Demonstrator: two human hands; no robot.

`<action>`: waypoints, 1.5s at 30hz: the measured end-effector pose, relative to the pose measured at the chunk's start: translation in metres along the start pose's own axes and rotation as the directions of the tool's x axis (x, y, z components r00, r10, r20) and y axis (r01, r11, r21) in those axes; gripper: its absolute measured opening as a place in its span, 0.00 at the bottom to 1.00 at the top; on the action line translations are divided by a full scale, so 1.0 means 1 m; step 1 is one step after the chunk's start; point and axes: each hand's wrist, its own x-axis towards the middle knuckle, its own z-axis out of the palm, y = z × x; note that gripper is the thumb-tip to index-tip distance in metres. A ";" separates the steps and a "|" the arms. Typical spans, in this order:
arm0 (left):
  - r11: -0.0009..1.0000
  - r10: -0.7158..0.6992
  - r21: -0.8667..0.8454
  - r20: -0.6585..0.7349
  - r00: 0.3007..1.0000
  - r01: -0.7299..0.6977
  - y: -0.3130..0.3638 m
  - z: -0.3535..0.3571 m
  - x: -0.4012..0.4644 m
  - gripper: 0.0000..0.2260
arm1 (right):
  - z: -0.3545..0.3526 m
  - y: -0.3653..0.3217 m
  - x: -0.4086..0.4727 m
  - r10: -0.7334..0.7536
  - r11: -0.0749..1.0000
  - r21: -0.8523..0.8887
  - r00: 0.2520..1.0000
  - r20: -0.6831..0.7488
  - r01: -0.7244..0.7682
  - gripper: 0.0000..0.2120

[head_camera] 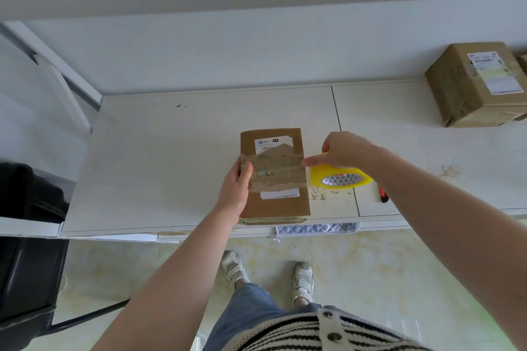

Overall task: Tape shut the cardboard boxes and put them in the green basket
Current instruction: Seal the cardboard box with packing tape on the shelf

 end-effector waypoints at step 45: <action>0.181 0.338 0.957 0.157 0.928 -0.228 0.026 0.053 0.018 0.39 | 0.011 0.041 0.006 -0.107 0.988 0.112 0.994 -0.032 0.110 0.25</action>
